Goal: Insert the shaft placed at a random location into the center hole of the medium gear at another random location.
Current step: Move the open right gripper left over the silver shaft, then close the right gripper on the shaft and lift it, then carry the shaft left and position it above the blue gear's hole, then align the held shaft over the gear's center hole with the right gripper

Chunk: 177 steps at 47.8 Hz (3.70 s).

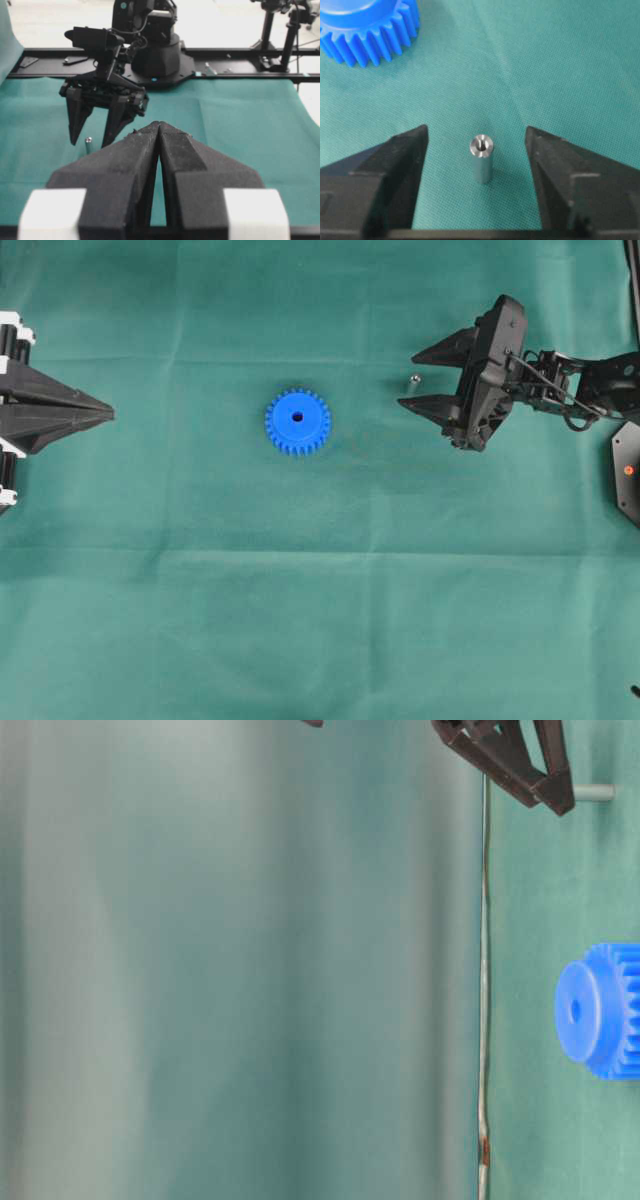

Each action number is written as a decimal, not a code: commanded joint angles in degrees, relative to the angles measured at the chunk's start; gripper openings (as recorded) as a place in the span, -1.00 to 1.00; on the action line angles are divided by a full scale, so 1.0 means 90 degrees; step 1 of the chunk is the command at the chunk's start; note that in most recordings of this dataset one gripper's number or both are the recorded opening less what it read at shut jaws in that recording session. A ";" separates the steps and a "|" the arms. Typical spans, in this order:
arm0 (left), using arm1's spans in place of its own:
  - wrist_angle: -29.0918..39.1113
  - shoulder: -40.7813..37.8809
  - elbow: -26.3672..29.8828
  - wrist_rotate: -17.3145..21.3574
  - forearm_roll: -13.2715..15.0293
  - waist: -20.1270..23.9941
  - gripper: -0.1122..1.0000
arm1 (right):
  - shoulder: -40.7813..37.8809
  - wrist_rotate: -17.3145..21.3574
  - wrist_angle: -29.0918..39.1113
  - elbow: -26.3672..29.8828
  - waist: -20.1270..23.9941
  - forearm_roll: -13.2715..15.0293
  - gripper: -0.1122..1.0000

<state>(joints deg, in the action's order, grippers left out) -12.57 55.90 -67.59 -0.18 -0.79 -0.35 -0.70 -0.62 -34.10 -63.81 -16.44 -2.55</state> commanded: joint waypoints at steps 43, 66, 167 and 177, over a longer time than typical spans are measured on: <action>-0.0010 -0.0029 0.0176 0.0000 -0.0020 -0.0010 -0.80 | 0.1211 0.0029 0.1260 0.0410 -0.0029 0.0020 -0.57; 0.0029 -0.0029 0.0176 0.0000 -0.0010 -0.0010 -0.80 | 0.1650 0.0029 0.2061 0.0684 0.0000 0.0049 -0.57; 0.0029 -0.0029 0.0176 -0.0020 -0.0020 0.0010 -0.80 | -0.1064 0.0088 0.1865 0.3291 0.1094 -0.0010 -0.57; 0.0039 -0.0029 0.0186 -0.0029 -0.0010 0.0010 -0.80 | -0.0830 0.0059 0.1895 0.3223 0.1016 -0.0010 -0.57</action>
<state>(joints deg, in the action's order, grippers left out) -11.95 55.90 -67.59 -0.35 -0.79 -0.35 -10.37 -0.62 -17.05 -34.98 -6.86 -2.46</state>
